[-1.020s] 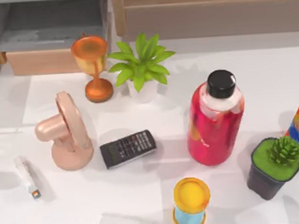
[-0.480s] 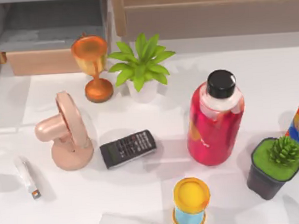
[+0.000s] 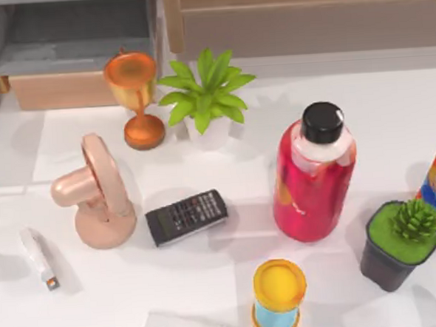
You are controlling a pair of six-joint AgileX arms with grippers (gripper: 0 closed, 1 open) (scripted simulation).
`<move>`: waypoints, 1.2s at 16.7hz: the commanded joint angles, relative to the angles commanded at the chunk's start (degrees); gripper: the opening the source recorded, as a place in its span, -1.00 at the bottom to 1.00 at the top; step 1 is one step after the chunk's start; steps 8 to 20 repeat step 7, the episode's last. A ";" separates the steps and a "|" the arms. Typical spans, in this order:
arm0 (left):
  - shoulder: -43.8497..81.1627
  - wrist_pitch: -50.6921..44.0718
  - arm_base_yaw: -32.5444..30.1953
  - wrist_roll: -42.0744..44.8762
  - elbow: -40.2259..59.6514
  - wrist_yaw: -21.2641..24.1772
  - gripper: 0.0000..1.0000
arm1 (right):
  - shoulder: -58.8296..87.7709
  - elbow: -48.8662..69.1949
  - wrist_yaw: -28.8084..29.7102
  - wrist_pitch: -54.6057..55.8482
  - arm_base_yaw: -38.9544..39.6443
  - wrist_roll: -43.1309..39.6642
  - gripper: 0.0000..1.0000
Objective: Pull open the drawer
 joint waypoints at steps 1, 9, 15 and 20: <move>0.00 0.00 0.00 0.00 0.00 0.00 0.96 | 0.00 0.00 0.00 0.00 0.00 0.00 1.00; 0.00 0.00 0.00 0.00 0.00 0.00 1.00 | 0.00 0.00 0.00 0.00 0.00 0.00 1.00; 0.00 0.00 0.00 0.00 0.00 0.00 1.00 | 0.00 0.00 0.00 0.00 0.00 0.00 1.00; 0.00 0.00 0.00 0.00 0.00 0.00 1.00 | 0.00 0.00 0.00 0.00 0.00 0.00 1.00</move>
